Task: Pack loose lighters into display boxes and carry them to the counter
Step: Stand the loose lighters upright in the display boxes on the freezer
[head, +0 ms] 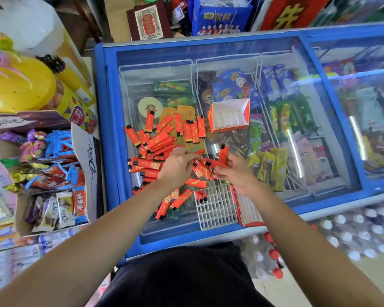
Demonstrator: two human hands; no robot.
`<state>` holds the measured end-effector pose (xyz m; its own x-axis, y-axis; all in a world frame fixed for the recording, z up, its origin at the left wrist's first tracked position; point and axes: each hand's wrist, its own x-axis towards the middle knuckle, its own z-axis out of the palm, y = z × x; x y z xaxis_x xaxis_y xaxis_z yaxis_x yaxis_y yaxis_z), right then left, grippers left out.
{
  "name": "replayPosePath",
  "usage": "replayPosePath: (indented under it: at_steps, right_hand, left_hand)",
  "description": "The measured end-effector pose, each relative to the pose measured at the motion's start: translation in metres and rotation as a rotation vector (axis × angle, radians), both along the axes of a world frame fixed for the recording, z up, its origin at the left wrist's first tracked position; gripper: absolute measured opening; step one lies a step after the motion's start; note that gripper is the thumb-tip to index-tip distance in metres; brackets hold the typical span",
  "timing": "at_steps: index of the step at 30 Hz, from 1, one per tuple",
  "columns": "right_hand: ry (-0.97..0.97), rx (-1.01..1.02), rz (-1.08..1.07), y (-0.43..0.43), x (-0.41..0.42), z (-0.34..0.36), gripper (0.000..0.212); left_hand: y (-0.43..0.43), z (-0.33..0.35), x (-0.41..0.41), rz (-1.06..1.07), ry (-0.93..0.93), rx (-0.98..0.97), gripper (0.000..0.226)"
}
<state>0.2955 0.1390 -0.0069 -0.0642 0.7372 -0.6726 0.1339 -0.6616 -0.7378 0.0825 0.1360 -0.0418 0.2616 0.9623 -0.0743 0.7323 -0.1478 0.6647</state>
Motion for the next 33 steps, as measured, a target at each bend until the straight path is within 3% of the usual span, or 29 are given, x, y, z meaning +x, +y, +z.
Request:
replayPosePath:
  at_steps: [5,9,18,21,24,26,30,33]
  right_hand:
    - [0.044,0.068,-0.108,-0.023,0.009,0.02,0.022]
    - [0.11,0.07,-0.175,-0.042,0.015,0.035,0.031]
    - [0.183,0.073,-0.296,-0.078,0.016,0.042,0.029]
    - [0.181,0.06,-0.313,-0.084,0.013,0.04,0.038]
    - [0.27,0.044,-0.317,-0.094,0.012,0.028,0.019]
    - [0.265,0.001,-0.281,-0.104,0.011,0.021,0.013]
    - [0.018,0.047,-0.216,-0.119,0.004,0.012,0.015]
    - [-0.095,0.097,-0.235,-0.122,-0.004,0.001,0.031]
  left_hand:
    - [0.013,-0.002,0.008,-0.249,0.322,-0.081,0.049]
    - [0.021,0.0,0.01,-0.281,0.363,-0.065,0.037]
    - [0.004,0.02,-0.004,0.05,-0.148,-0.106,0.029]
    - [-0.01,0.036,-0.008,0.185,-0.263,-0.199,0.027]
    - [-0.032,0.049,-0.015,0.292,-0.362,-0.29,0.026]
    - [-0.051,0.053,-0.02,0.347,-0.391,-0.345,0.026]
    - [-0.087,0.055,-0.025,0.463,-0.322,-0.321,0.024]
    - [-0.106,0.058,-0.024,0.508,-0.296,-0.272,0.023]
